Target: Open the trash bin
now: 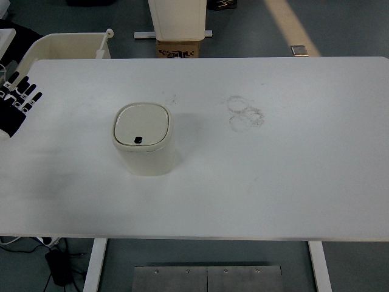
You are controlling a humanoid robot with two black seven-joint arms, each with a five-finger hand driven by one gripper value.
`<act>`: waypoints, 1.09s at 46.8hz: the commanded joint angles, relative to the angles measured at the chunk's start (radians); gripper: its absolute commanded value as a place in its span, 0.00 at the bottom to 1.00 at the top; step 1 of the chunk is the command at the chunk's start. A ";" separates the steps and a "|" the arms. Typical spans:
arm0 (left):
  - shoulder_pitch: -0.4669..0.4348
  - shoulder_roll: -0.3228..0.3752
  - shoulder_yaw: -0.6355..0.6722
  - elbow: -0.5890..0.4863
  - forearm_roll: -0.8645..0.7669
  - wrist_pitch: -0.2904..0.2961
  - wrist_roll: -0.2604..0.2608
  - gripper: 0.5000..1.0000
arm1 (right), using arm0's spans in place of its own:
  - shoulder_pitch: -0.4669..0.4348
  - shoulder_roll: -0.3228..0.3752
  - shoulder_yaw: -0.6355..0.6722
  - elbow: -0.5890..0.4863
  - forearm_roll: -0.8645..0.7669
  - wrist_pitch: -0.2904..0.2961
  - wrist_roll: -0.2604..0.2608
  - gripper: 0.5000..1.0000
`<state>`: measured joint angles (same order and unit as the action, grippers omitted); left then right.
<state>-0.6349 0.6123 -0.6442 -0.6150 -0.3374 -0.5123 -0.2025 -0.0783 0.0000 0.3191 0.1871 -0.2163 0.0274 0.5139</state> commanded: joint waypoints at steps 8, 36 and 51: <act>0.004 -0.009 0.000 -0.002 -0.002 -0.002 0.000 1.00 | 0.000 0.000 0.000 0.000 0.000 0.000 0.000 0.98; 0.001 0.000 0.002 -0.002 0.001 0.009 0.002 1.00 | 0.000 0.000 -0.002 0.000 0.000 0.000 0.000 0.98; 0.000 0.012 0.000 -0.002 0.001 0.009 0.003 1.00 | 0.002 0.000 -0.002 0.000 0.000 0.000 0.000 0.98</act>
<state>-0.6351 0.6204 -0.6435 -0.6167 -0.3359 -0.5038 -0.1995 -0.0767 0.0000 0.3175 0.1872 -0.2163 0.0276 0.5139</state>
